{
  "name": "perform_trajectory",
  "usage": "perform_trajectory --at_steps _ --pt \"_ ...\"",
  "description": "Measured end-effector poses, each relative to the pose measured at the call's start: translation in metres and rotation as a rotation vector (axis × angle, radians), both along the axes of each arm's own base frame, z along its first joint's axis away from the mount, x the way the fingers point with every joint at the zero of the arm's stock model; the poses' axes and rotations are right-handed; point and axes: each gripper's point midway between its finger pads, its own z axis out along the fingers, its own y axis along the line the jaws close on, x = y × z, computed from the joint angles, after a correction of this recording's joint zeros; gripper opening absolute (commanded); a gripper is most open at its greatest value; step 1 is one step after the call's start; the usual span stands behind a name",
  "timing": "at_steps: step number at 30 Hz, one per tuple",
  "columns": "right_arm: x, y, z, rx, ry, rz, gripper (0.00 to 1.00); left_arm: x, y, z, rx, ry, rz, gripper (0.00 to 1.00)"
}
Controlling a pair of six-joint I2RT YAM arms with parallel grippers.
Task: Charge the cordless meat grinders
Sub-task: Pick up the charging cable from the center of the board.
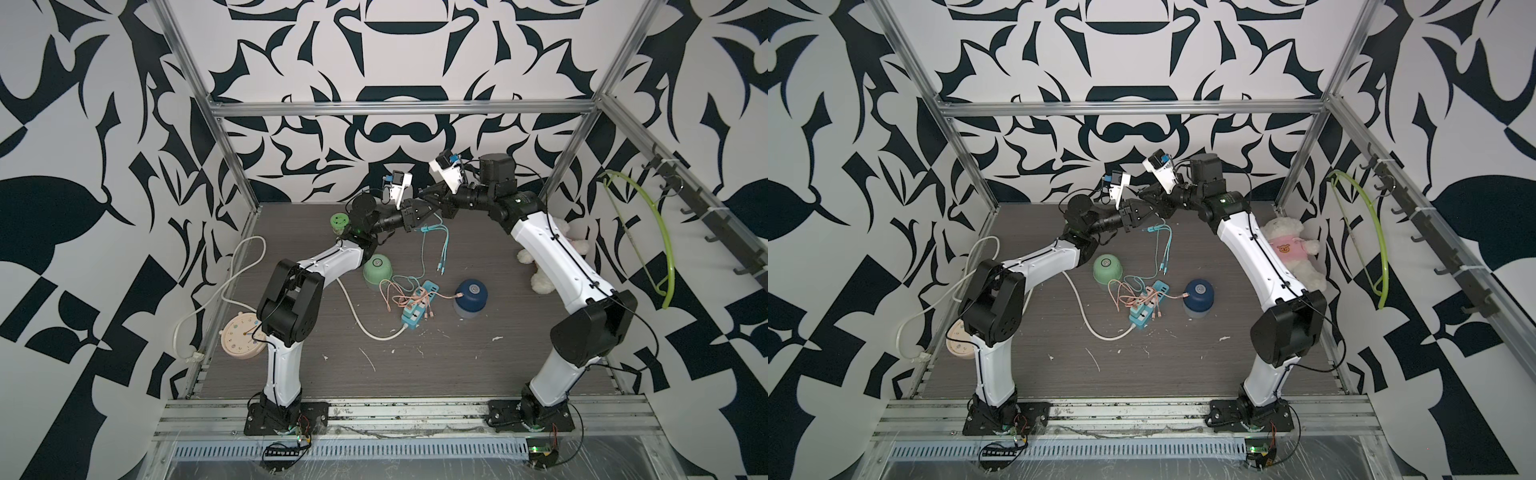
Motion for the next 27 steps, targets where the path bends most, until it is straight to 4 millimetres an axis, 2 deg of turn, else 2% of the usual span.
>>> perform_trajectory --at_steps 1,2,5,6,8,11,14,18,21,27 --pt "0.0 0.0 -0.001 -0.004 0.0 0.003 0.0 0.0 0.0 -0.001 0.0 0.0 0.001 0.18" --pt "0.0 0.0 -0.003 -0.009 0.0 0.006 0.0 0.0 0.001 -0.003 0.003 -0.003 0.005 0.31" --pt "0.003 0.001 -0.008 -0.023 -0.008 0.013 0.0 0.001 0.005 -0.015 0.019 0.006 0.035 0.51" --pt "0.005 0.0 -0.009 -0.028 -0.01 0.012 0.0 0.001 0.008 -0.02 0.029 0.016 0.05 0.54" --pt "0.009 -0.003 -0.014 -0.044 -0.022 0.013 0.0 0.0 0.017 -0.031 0.058 0.03 0.084 0.57" --pt "0.014 -0.011 -0.024 -0.099 -0.049 0.013 0.0 -0.002 0.033 -0.034 0.098 0.027 0.133 0.57" --pt "0.012 -0.018 -0.038 -0.175 -0.061 0.043 0.0 -0.005 0.054 -0.02 0.139 -0.022 0.178 0.57" --pt "0.005 -0.021 -0.058 -0.249 -0.057 0.11 0.0 -0.013 0.072 -0.002 0.204 -0.105 0.196 0.56" --pt "-0.004 -0.017 -0.068 -0.277 -0.046 0.183 0.0 -0.021 0.073 0.003 0.259 -0.154 0.155 0.55" --pt "-0.019 -0.004 -0.07 -0.272 -0.047 0.297 0.0 -0.033 0.064 0.004 0.315 -0.169 0.019 0.46"
